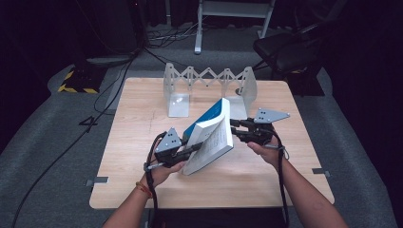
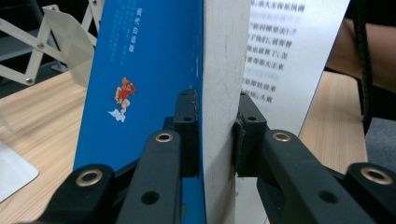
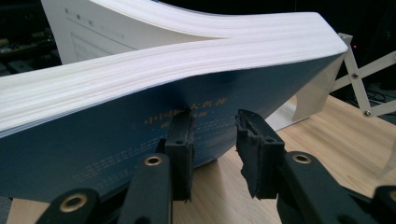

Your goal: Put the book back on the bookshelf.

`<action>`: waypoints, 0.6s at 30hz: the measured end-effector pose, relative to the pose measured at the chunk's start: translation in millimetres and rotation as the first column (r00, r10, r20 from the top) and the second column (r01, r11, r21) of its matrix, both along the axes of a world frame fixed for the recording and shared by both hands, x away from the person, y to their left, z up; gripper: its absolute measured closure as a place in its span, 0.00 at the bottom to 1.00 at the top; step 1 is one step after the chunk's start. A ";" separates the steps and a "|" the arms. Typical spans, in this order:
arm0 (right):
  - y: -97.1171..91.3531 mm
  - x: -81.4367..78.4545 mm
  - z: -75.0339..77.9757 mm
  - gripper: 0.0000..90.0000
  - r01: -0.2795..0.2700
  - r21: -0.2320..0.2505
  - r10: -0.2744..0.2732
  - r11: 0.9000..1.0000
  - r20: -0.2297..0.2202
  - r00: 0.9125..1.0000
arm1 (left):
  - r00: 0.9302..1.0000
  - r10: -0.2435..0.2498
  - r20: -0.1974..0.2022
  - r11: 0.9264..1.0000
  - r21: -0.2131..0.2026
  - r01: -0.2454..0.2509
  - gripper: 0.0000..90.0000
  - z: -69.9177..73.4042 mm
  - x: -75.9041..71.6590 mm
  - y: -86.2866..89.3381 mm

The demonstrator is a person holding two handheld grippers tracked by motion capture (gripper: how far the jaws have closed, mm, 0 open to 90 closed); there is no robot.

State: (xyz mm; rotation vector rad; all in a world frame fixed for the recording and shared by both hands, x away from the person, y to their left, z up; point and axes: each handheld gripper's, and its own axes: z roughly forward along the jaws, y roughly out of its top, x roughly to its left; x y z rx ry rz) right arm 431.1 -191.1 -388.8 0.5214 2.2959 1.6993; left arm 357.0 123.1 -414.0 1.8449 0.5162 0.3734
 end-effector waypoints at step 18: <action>32.8 -6.3 1.9 0.59 -0.055 -0.021 0.056 0.998 0.005 0.998 | 0.998 0.024 -0.056 0.999 -0.032 -0.026 0.82 -17.3 -4.7 21.5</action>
